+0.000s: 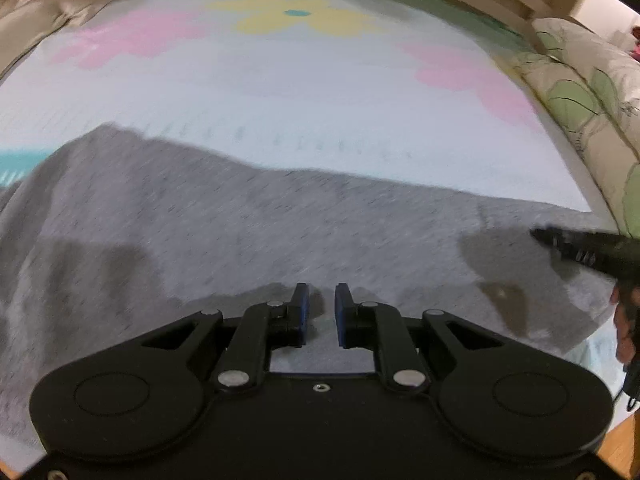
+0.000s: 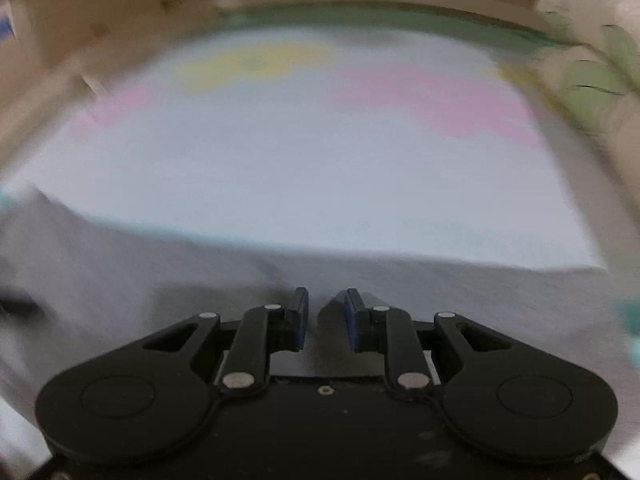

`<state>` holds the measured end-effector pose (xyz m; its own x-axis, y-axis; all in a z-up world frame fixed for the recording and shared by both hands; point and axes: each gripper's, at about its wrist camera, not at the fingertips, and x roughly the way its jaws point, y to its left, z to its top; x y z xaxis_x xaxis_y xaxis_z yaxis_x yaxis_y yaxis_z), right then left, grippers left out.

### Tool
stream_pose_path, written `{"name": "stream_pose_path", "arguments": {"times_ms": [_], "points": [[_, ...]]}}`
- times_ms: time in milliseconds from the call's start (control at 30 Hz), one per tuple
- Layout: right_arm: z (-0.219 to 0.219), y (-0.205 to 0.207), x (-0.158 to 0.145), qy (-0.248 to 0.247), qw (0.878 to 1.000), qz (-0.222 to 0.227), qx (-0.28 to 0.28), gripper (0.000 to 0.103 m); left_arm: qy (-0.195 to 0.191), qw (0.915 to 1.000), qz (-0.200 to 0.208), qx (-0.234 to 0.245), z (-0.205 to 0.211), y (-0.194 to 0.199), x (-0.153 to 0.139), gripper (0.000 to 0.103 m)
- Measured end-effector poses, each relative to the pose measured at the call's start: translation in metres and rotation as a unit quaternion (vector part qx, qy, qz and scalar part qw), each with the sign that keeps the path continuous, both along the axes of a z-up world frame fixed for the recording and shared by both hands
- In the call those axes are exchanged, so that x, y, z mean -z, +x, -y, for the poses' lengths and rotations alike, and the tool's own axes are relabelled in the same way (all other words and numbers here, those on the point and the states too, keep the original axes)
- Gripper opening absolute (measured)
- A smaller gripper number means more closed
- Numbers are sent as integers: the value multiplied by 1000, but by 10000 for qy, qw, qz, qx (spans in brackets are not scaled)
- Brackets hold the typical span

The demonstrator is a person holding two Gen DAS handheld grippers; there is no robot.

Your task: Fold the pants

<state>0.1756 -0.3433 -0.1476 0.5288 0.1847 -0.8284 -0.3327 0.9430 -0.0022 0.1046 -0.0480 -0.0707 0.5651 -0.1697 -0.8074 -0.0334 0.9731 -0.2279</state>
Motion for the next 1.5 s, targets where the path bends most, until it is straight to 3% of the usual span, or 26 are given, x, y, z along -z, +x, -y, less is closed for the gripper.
{"name": "stream_pose_path", "arguments": {"times_ms": [33, 100, 167, 233, 300, 367, 500, 533, 600, 700, 833, 900, 1000, 1200, 1267, 1367, 1500], "points": [[15, -1, 3, -125, 9997, 100, 181, 8, -16, 9999, 35, 93, 6, 3, -2, 21], [50, 7, 4, 318, 9965, 77, 766, 4, -38, 9997, 88, 213, 15, 7, -3, 21], [80, 11, 0, 412, 9865, 68, 1581, 4, -65, 9995, 100, 305, 26, 12, -4, 21], [103, 5, -6, 316, 9824, 241, 1827, 18, -111, 9991, 104, 401, 36, 15, -5, 21], [118, -3, -16, 519, 9794, 354, 1920, 21, -151, 9983, 137, 539, 46, 18, -4, 21], [109, -9, -25, 632, 9846, 439, 1572, 21, -153, 9976, 106, 666, 56, 20, 0, 21], [88, -12, -39, 197, 9914, 789, 1026, 31, -74, 9957, -282, 877, 64, 21, 23, 22], [90, -3, -37, 78, 9916, 793, 1020, 31, -79, 9958, -164, 902, 62, 17, 24, 23], [86, 9, -35, -141, 9946, 659, 795, 32, -43, 9948, -23, 1017, 61, 13, 26, 23], [65, 16, -29, 297, 9994, 142, 144, 32, -127, 9955, 7, 940, 58, 12, 28, 23], [24, 8, -20, 742, 9946, -339, -647, 28, -216, 9964, -32, 823, 59, 14, 26, 23], [9, 12, -9, 774, 9929, -512, -742, 28, -240, 9967, -36, 781, 59, 13, 26, 23], [-6, 20, -1, 447, 9959, -154, -773, 27, -192, 9968, -17, 778, 61, 11, 25, 23], [-11, 15, -22, -53, 9956, 390, -854, 28, -226, 9969, -15, 760, 61, 10, 26, 24], [-6, 18, -21, -142, 9933, 355, -1094, 29, -212, 9968, 2, 768, 62, 8, 26, 24], [-1, 26, -12, -273, 9863, -45, -1627, 29, -176, 9968, 7, 784, 63, 7, 26, 24], [-7, 25, -10, -518, 9768, 73, -2075, 31, -234, 9968, -8, 765, 62, 7, 26, 24]]}}
